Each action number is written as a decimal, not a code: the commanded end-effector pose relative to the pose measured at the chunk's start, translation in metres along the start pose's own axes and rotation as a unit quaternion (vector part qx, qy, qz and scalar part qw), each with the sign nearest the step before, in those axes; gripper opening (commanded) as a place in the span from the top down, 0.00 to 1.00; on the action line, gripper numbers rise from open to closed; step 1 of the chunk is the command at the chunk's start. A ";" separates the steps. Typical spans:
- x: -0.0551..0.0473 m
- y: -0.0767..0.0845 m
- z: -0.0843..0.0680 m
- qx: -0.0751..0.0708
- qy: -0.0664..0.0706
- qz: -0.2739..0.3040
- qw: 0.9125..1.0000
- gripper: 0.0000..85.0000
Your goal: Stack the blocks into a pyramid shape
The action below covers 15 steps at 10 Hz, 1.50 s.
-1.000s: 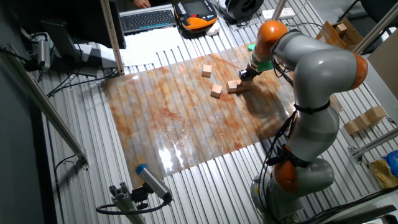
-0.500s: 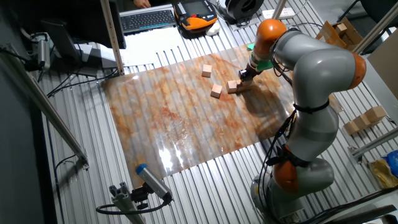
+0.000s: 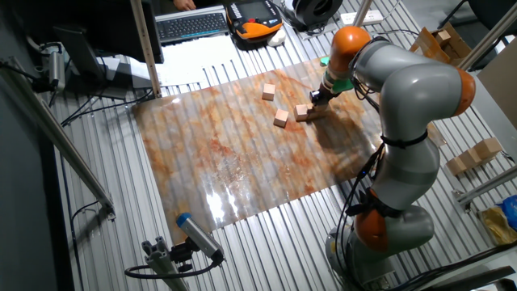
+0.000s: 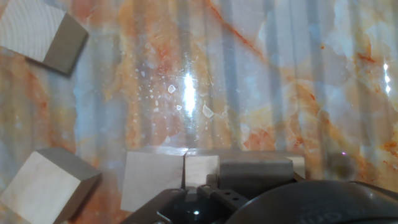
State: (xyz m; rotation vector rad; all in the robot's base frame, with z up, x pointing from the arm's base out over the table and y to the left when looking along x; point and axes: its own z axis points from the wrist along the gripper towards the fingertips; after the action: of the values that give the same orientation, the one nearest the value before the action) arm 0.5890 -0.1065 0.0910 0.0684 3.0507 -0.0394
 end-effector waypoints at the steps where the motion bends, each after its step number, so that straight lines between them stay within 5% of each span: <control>1: 0.000 0.000 0.000 0.000 0.000 0.002 1.000 0.40; 8: 0.000 0.000 0.001 0.013 0.005 0.020 1.000 0.40; 9: 0.000 0.000 0.001 0.015 0.006 0.025 1.000 0.20; 15: 0.001 -0.003 -0.003 0.014 0.005 0.030 0.999 0.20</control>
State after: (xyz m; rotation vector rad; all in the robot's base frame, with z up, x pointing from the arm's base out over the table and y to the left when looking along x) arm 0.5875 -0.1092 0.0945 0.1636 3.0560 -0.0770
